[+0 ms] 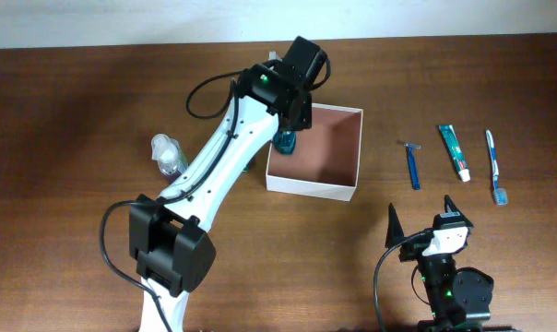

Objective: Pack container
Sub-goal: 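Grasp the bottle and stand it upright in the box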

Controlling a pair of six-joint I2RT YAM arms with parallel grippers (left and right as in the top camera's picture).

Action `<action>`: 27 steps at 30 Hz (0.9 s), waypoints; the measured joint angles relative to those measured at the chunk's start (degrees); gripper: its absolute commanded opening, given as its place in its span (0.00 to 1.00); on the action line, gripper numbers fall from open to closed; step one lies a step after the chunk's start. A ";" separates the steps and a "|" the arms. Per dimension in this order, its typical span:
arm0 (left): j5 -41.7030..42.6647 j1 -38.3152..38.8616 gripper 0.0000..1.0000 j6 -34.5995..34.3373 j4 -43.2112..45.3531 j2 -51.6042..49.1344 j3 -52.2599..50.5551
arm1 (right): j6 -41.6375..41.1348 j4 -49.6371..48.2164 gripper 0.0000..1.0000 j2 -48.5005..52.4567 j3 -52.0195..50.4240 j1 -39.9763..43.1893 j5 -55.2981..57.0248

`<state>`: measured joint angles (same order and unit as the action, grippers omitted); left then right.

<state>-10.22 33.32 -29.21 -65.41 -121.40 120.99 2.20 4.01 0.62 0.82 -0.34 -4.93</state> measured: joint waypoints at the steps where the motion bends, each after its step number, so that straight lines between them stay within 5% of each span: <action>1: -0.15 0.00 0.12 0.26 0.55 0.00 0.00 | 0.00 0.00 0.99 0.00 0.00 0.00 0.00; 11: -0.79 -0.04 0.13 2.05 5.05 0.00 0.63 | 0.00 0.00 0.99 0.00 0.00 0.00 0.00; 14: -0.83 -0.04 0.34 2.60 5.09 0.00 0.63 | 0.02 0.00 0.98 0.00 0.00 0.00 0.00; 18: -1.90 -0.04 0.49 2.84 6.67 0.00 0.63 | 0.00 0.00 0.99 0.00 0.00 0.00 0.00; 27: -4.98 -0.04 0.31 3.34 8.92 0.00 0.63 | 0.00 0.00 0.99 0.00 0.00 0.00 0.00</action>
<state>-15.20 33.28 -25.87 -56.49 -121.40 121.62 2.20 4.01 0.62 0.82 -0.34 -4.93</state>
